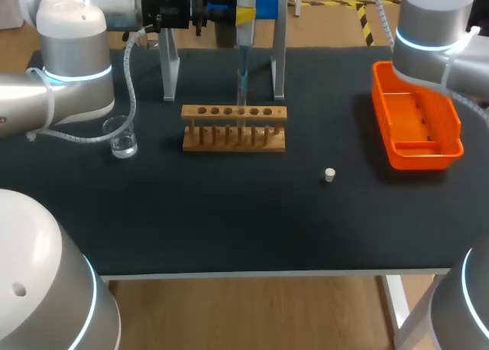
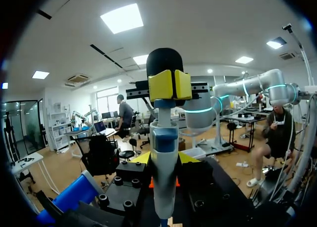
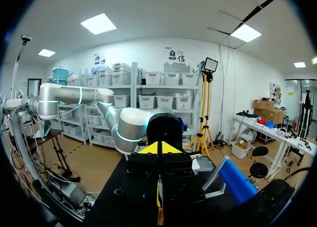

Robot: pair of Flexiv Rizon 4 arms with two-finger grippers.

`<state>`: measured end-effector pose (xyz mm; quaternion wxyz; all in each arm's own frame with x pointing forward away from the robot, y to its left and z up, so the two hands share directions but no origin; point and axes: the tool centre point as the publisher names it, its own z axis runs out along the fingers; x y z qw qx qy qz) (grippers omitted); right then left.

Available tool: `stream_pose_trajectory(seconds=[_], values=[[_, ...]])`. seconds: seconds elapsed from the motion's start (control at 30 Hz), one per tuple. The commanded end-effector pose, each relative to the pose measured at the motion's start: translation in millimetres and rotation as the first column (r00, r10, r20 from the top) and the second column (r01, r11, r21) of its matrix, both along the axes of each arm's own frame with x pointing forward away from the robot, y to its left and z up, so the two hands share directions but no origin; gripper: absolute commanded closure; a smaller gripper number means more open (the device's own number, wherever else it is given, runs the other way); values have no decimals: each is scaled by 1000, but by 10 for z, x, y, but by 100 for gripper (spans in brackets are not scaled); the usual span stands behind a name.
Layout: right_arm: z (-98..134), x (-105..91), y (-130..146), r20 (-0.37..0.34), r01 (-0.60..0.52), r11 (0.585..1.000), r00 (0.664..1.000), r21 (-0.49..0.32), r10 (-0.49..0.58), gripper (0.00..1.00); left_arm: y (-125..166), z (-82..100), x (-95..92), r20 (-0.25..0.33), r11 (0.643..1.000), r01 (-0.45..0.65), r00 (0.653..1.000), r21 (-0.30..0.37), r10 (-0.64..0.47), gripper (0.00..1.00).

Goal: Invert the test tube, pick up the pipette, mount the tip to pipette, aspirate from beaker and dispense into the tube, eject the tip, return the pipette, and cap with the stopper.

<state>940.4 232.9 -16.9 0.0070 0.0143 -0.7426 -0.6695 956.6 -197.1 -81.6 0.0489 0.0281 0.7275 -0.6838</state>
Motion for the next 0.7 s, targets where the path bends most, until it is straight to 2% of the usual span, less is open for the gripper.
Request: stream_pose_trajectory(seconds=[0.03,0.5,0.7], values=[[-71,15,0,-5,-2,1000,1000,-5,2,100,-7,25,11,2,1000,1,1000,-4,-1,100],[-237,-10,-12,-37,1,1000,999,-20,-1,100,-7,25,11,2,1000,1,1000,-4,-1,100],[-229,-18,-12,-37,0,1000,999,-24,-1,100,-7,25,11,2,1000,1,1000,-4,-1,100]])
